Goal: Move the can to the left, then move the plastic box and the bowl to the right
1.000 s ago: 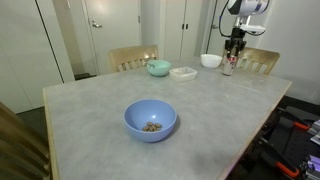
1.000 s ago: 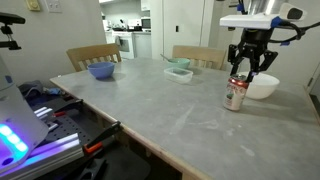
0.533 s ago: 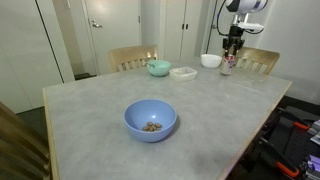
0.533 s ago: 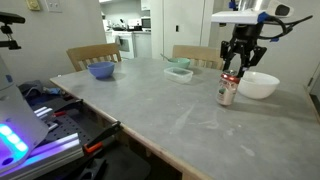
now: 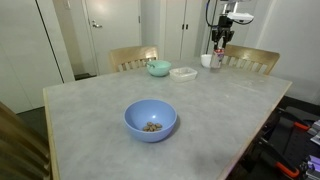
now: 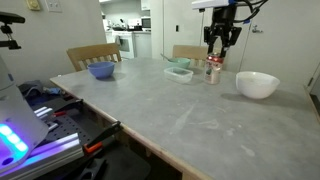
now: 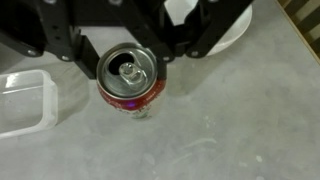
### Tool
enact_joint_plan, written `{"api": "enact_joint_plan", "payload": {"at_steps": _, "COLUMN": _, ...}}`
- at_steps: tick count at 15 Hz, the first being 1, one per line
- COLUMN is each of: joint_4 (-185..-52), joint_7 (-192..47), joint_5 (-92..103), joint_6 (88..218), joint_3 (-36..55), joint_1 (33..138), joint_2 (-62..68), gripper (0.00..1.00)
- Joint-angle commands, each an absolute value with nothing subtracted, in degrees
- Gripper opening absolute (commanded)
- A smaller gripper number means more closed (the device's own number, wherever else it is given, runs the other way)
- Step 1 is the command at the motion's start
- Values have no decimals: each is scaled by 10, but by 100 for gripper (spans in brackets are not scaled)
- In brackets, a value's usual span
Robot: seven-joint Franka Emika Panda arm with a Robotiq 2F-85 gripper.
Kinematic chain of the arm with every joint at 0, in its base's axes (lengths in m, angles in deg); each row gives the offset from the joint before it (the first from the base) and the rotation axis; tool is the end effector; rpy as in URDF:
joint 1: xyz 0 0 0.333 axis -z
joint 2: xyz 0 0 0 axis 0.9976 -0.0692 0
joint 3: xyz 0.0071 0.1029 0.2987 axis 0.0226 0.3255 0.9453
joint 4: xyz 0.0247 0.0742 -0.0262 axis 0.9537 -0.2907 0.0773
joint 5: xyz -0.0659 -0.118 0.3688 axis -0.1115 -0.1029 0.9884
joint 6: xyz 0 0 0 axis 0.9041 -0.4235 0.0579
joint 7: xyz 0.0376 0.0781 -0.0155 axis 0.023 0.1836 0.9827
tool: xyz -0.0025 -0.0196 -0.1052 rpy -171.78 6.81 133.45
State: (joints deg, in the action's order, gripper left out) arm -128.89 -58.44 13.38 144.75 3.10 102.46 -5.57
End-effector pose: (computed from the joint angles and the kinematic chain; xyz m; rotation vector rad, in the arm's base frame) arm 0.5830 -0.2836 0.3136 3.0952 -0.5261 -0.0127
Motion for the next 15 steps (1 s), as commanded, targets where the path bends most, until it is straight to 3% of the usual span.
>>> {"api": "enact_joint_plan", "payload": {"at_steps": 1, "joint_4": -1328, "joint_7": -606, "joint_5": 106, "joint_6": 1471, "joint_3": 37, "joint_1": 998, "joint_2": -12, "gripper": 34}}
{"api": "enact_joint_plan", "payload": {"at_steps": 15, "joint_4": -1380, "joint_7": -621, "joint_5": 42, "joint_6": 1515, "joint_3": 81, "joint_1": 911, "joint_2": 76, "gripper": 34}}
